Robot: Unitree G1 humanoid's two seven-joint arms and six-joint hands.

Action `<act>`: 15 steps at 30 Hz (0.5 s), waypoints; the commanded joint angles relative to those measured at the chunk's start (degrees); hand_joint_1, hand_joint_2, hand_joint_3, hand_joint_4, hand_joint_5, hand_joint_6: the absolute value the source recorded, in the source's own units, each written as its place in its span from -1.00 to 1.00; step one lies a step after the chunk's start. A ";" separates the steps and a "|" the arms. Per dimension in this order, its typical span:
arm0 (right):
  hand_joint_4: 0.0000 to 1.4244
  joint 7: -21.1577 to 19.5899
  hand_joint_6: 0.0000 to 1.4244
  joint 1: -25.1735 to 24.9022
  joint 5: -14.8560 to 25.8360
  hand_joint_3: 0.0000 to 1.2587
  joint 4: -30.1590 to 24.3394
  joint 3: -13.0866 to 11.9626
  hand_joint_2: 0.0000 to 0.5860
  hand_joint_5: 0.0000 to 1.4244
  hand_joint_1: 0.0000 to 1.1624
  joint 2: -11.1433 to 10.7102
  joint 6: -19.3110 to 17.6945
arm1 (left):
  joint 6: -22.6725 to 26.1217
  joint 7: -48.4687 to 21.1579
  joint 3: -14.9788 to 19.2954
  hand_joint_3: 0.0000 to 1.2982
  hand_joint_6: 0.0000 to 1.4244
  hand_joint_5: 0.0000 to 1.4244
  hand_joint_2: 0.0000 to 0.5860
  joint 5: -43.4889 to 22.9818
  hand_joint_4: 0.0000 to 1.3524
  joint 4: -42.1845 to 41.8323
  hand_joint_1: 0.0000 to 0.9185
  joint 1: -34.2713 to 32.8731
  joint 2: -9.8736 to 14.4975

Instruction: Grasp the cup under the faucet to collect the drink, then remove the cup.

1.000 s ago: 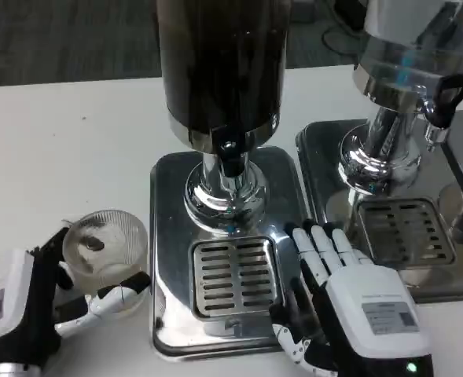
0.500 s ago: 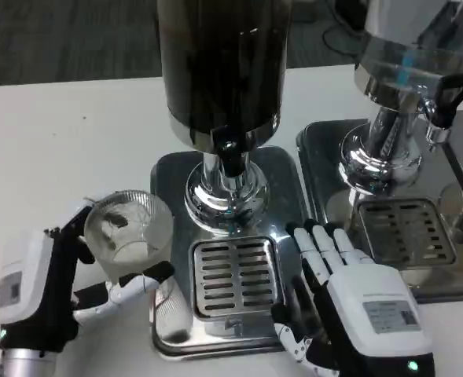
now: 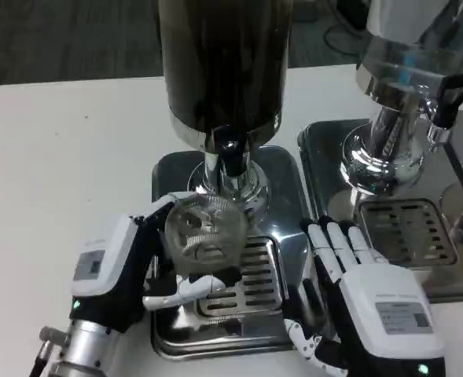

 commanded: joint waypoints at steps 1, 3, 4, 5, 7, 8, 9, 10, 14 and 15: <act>-1.00 -0.87 -0.79 0.84 -0.24 -0.94 -0.74 -0.21 0.39 -1.00 -0.18 0.87 0.87 | 1.61 0.07 -2.64 -0.35 0.34 0.02 -0.76 0.95 -0.23 5.07 0.25 -3.46 -1.88; -1.00 -0.88 -0.79 1.06 -0.04 -0.94 -0.81 -0.48 0.39 -1.00 -0.18 0.94 0.92 | 1.48 0.31 -3.52 -0.35 0.34 0.02 -0.75 0.91 -0.23 6.17 0.22 -4.20 -2.31; -1.00 -1.04 -0.79 1.08 0.03 -0.94 -0.75 -0.51 0.39 -1.00 -0.18 1.07 0.87 | 1.36 0.23 -3.95 -0.36 0.34 0.02 -0.76 0.89 -0.26 6.59 0.14 -4.48 -2.46; -1.00 -1.13 -0.79 1.05 -0.01 -0.94 -0.72 -0.46 0.39 -1.00 -0.18 1.23 0.88 | 1.22 0.06 -4.40 -0.38 0.31 0.02 -0.76 0.75 -0.28 7.03 0.00 -4.80 -2.54; -1.00 -1.12 -0.79 0.89 -0.21 -0.94 -0.59 -0.31 0.39 -1.00 -0.18 1.35 0.81 | 1.06 -1.05 -5.36 -0.43 0.25 0.00 -0.72 0.48 -0.28 7.88 -0.37 -5.54 -2.85; -1.00 -1.05 -0.79 0.90 -0.09 -0.94 -0.57 -0.34 0.39 -1.00 -0.18 1.47 0.82 | 0.99 -1.37 -5.66 -0.44 0.22 -0.01 -0.72 0.38 -0.28 8.11 -0.44 -5.78 -2.89; -1.00 -1.08 -0.79 0.91 -0.09 -0.94 -0.53 -0.37 0.39 -1.00 -0.18 1.54 0.82 | 0.90 -1.53 -5.98 -0.44 0.22 -0.02 -0.72 0.29 -0.28 8.33 -0.50 -5.96 -2.91; -1.00 -1.02 -0.79 0.88 -0.16 -0.94 -0.54 -0.35 0.39 -1.00 -0.18 1.61 0.86 | 0.66 -1.93 -6.27 -0.45 0.19 -0.03 -0.74 0.10 -0.28 8.43 -0.54 -6.05 -2.93; -1.00 -0.98 -0.79 0.80 0.00 -0.94 -0.38 -0.32 0.39 -1.00 -0.18 1.72 0.77 | 0.07 -2.77 -7.06 -0.46 0.12 -0.07 -0.75 -0.41 -0.31 8.61 -0.67 -6.17 -2.91; -1.00 -1.07 -0.79 0.80 -0.02 -0.94 -0.37 -0.35 0.39 -1.00 -0.18 1.68 0.72 | 0.12 -2.75 -7.22 -0.46 0.12 -0.07 -0.75 -0.39 -0.31 8.55 -0.68 -6.15 -2.90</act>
